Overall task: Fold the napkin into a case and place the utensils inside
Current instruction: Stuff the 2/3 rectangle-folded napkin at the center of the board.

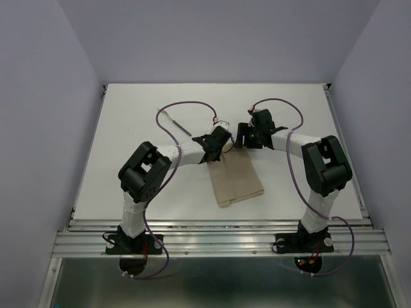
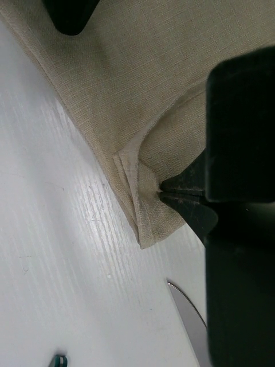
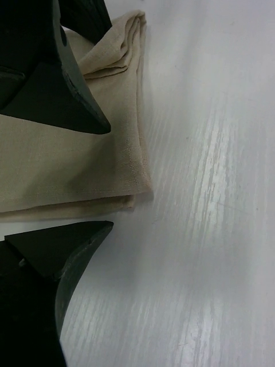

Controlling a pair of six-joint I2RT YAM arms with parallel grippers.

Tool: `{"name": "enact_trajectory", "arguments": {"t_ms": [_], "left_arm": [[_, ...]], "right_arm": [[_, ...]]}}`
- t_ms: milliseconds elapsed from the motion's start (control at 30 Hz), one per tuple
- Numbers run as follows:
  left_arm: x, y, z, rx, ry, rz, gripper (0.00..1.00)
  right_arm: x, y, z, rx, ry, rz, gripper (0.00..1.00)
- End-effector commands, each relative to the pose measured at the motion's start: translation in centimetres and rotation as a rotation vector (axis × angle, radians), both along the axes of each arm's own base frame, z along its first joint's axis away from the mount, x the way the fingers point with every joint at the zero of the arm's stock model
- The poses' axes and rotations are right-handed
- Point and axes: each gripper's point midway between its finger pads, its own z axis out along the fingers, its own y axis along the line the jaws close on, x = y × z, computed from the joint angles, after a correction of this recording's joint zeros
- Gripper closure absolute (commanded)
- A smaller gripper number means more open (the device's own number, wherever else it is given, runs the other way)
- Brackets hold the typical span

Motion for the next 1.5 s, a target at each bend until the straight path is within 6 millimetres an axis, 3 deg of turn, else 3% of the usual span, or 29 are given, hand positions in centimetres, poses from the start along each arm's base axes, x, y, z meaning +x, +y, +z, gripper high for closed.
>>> {"name": "enact_trajectory", "arguments": {"t_ms": [0, 167, 300, 500, 633, 1000, 1467], "left_arm": [[0.4, -0.7, 1.5, -0.026, -0.017, 0.000, 1.00], [0.3, -0.6, 1.8, -0.039, -0.009, 0.025, 1.00], [0.3, -0.4, 1.7, -0.031, 0.000, 0.049, 1.00], [0.1, -0.6, 1.4, -0.044, 0.024, 0.069, 1.00], [-0.2, -1.0, 1.5, -0.070, 0.042, 0.072, 1.00], [-0.5, -1.4, 1.4, -0.100, 0.067, 0.076, 1.00], [-0.5, -1.9, 1.7, -0.123, 0.079, 0.079, 1.00]], "right_arm": [[0.9, 0.7, 0.0, 0.021, -0.007, 0.023, 0.35], [0.8, 0.4, -1.4, 0.017, 0.013, -0.016, 0.44], [0.7, 0.3, -1.9, 0.023, 0.019, -0.044, 0.62], [0.8, 0.5, -0.8, 0.056, -0.012, -0.057, 0.87], [0.5, 0.6, 0.4, 0.079, -0.031, -0.057, 0.99], [-0.6, 1.0, 4.4, 0.157, -0.090, -0.049, 0.99], [-2.8, 4.9, 6.6, 0.244, -0.100, -0.009, 0.99]]}}
